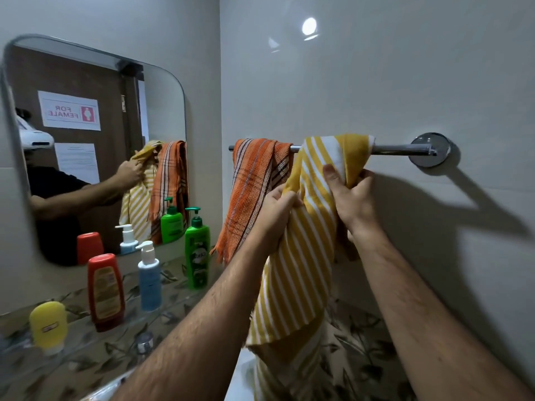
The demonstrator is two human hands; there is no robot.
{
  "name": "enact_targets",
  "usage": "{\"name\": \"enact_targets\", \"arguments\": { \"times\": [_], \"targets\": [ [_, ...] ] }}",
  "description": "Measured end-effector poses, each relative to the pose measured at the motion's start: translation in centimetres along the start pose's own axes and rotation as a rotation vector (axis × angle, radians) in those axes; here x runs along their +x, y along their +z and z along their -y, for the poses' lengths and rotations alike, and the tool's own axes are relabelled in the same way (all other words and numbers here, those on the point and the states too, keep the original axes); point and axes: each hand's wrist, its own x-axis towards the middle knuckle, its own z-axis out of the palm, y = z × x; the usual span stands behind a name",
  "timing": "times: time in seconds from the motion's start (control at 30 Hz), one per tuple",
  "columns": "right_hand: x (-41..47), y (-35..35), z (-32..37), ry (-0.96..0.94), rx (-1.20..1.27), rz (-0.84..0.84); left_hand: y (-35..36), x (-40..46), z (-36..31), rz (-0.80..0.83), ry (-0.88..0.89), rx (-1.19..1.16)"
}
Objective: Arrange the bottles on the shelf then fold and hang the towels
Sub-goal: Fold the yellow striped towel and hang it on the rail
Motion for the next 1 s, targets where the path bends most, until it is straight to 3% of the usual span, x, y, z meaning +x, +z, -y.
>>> {"name": "enact_targets", "arguments": {
  "times": [0.17, 0.37, 0.57, 0.73, 0.87, 0.93, 1.0],
  "targets": [
    [0.5, -0.1, 0.1, -0.025, 0.019, 0.057, -0.9, -0.1, 0.8, 0.115, -0.116, -0.029],
    [-1.9, -0.2, 0.3, -0.104, -0.023, 0.113, -0.4, 0.1, -0.7, 0.038, -0.020, 0.106],
    [-4.3, -1.6, 0.5, -0.095, -0.047, 0.363, -0.1, 0.8, -1.1, 0.071, -0.009, 0.121],
    [-2.3, -2.0, 0.2, -0.009, 0.168, 0.174, -0.4, -0.6, 0.5, 0.135, -0.023, 0.092],
    [-1.8, -1.6, 0.1, -0.017, 0.228, 0.196, -1.6, -2.2, 1.9, 0.236, -0.103, 0.163],
    [-2.6, -1.0, -0.3, -0.055, 0.192, 0.224, -2.2, -2.8, 2.0, 0.161, -0.084, 0.143],
    [-4.0, 0.0, -1.0, -0.114, 0.146, 0.299, -2.8, -3.1, 2.1, -0.050, 0.009, 0.208]
  ]
}}
